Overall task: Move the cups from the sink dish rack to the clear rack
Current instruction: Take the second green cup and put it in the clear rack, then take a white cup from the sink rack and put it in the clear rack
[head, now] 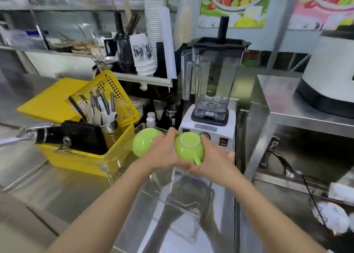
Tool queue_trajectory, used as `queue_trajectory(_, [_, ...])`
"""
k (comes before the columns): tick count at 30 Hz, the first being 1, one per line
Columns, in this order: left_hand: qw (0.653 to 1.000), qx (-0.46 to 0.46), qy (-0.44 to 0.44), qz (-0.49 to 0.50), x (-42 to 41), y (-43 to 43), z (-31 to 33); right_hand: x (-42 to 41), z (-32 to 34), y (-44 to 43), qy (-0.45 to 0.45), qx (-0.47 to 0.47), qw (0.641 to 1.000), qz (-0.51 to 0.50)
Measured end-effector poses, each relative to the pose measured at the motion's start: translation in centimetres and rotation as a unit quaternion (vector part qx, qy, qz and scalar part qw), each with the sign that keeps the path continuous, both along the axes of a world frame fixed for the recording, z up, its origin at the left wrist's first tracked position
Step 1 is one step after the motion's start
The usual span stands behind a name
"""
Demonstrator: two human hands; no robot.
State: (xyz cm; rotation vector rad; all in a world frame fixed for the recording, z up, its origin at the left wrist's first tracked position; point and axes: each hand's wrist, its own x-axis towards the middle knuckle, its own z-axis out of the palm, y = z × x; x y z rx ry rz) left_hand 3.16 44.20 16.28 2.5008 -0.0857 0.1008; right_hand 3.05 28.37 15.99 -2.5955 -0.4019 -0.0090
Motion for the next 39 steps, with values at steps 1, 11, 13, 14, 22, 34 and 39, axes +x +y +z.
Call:
queue_trajectory(1, [1.000, -0.009, 0.013, -0.014, 0.4, 0.5, -0.3, 0.1, -0.4, 0.4, 0.004, -0.002, 1.000, -0.009])
queue_trajectory(11, [0.993, 0.058, -0.007, -0.107, 2.3, 1.2, -1.9, 0.8, -2.2, 1.4, 0.033, -0.066, 0.995, -0.069])
queue_trajectory(13, [0.990, 0.072, -0.014, -0.120, 2.5, 0.9, -2.0, 0.8, -2.6, 1.3, 0.040, -0.065, 0.994, -0.078])
queue_trajectory(14, [0.990, 0.071, -0.012, -0.119, 2.5, 0.8, -2.1, 0.8, -2.8, 1.2, 0.043, -0.067, 0.994, -0.080])
queue_trajectory(22, [0.990, 0.066, 0.018, -0.122, 2.1, 0.1, -0.9, 0.4, -1.2, -0.7, 0.059, 0.018, 0.998, -0.021])
queue_trajectory(34, [0.970, -0.011, -0.095, -0.224, 0.3, -16.1, 1.0, -0.5, -2.0, -17.1, 0.008, 0.132, 0.980, -0.148])
queue_trajectory(39, [0.951, 0.017, -0.078, -0.297, 0.7, -26.0, -1.9, -1.5, -5.1, -26.1, 0.036, 0.126, 0.969, -0.209])
